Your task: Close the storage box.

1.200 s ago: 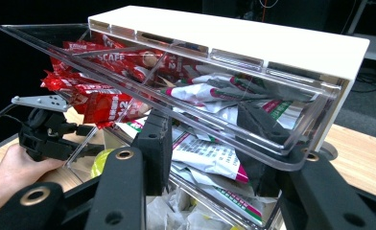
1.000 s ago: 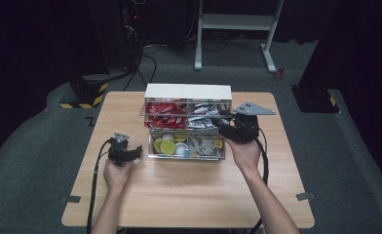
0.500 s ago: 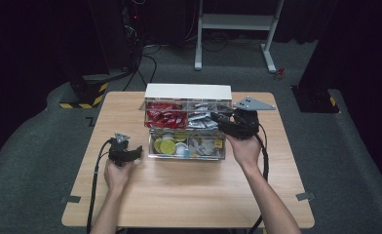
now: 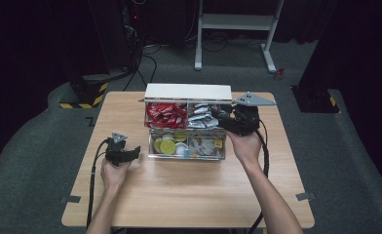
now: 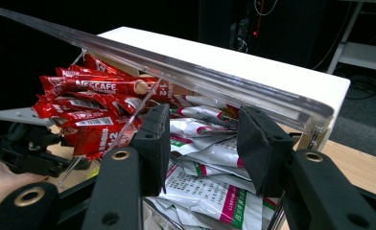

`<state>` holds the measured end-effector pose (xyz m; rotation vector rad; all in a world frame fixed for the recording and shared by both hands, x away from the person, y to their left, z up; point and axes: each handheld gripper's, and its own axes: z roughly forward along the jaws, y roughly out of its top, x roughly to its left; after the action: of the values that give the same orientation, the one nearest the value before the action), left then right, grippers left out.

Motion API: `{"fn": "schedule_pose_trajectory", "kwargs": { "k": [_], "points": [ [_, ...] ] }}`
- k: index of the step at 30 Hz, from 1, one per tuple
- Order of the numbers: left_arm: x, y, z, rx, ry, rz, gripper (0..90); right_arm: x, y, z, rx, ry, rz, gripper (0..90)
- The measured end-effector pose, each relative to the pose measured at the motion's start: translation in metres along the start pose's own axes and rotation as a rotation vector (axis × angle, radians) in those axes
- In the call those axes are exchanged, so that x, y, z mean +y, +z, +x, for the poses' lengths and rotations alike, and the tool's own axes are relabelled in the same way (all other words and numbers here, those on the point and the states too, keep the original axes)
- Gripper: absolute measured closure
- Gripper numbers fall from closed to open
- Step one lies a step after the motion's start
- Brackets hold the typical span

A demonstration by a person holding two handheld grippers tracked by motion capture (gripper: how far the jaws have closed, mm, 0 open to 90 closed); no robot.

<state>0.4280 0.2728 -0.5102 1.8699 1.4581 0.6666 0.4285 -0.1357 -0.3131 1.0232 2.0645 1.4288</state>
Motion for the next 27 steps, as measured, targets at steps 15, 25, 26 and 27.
{"fn": "schedule_pose_trajectory", "kwargs": {
  "k": [15,25,26,27],
  "points": [
    [0.021,-0.042,0.001,-0.187,0.022,-0.12,33.3,0.005,0.0,-0.001,-0.006,-0.002,-0.001,55.2],
    [0.026,-0.059,0.003,-0.233,0.013,-0.156,34.5,0.006,0.001,-0.001,-0.005,-0.001,-0.003,55.3],
    [0.027,-0.062,0.003,-0.237,0.013,-0.171,34.5,0.006,0.001,-0.001,-0.005,0.002,-0.003,55.3],
    [0.028,-0.065,0.002,-0.243,0.012,-0.181,35.4,0.006,0.001,-0.001,-0.006,0.001,-0.001,55.3]
  ]
}}
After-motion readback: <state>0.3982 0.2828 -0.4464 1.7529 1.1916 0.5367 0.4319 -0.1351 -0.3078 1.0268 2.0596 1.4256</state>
